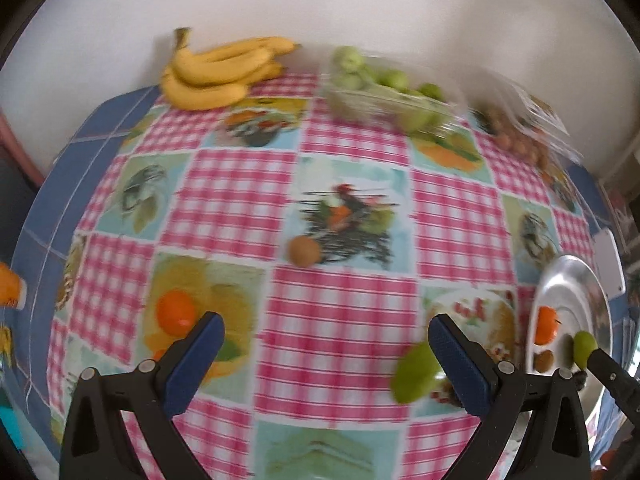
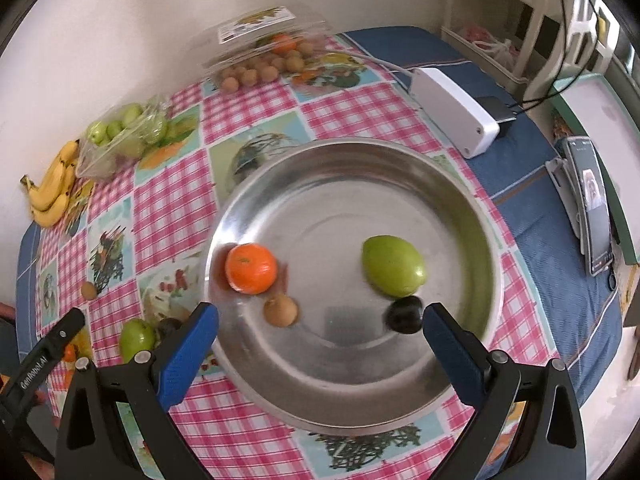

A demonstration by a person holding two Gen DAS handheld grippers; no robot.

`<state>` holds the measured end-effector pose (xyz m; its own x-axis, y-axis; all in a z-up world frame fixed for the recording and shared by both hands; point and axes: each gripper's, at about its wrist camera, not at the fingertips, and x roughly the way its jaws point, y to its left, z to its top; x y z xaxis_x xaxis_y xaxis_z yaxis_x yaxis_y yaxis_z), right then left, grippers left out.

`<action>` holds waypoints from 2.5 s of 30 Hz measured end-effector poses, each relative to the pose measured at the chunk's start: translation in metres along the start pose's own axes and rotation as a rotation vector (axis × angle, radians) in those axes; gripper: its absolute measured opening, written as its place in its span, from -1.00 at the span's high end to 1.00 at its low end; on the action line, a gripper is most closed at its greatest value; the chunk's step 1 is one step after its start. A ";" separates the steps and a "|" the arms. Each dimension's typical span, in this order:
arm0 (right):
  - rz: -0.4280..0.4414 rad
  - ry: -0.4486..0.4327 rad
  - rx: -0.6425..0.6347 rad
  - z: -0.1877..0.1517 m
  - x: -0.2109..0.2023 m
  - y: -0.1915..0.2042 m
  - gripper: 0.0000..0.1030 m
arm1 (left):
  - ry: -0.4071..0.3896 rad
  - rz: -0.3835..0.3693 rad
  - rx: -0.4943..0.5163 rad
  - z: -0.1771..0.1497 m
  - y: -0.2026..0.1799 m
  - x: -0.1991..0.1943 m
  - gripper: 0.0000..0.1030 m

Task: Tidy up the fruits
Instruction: 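Withdraw both open tools from the steel bowl back over the fruits, then move the left tool to the second orange while the right tool approaches a black plum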

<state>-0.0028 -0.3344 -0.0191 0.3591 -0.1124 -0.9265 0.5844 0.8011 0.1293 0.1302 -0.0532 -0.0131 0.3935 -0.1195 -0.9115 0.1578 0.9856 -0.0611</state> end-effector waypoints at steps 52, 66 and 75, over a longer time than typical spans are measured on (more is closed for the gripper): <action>0.088 0.144 -0.292 -0.055 0.050 0.119 0.01 | 0.161 -0.022 -0.235 -0.033 0.133 0.034 -0.57; 0.094 0.148 -0.281 -0.059 0.061 0.122 0.29 | 0.162 -0.043 -0.277 -0.034 0.138 0.040 0.13; 0.130 0.131 -0.271 -0.055 0.053 0.123 0.46 | 0.139 -0.055 -0.280 -0.034 0.138 0.034 0.34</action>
<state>0.0479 -0.2089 -0.0717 0.3110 0.0640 -0.9482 0.3179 0.9332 0.1673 0.1349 0.0828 -0.0664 0.2612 -0.1748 -0.9493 -0.0873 0.9752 -0.2035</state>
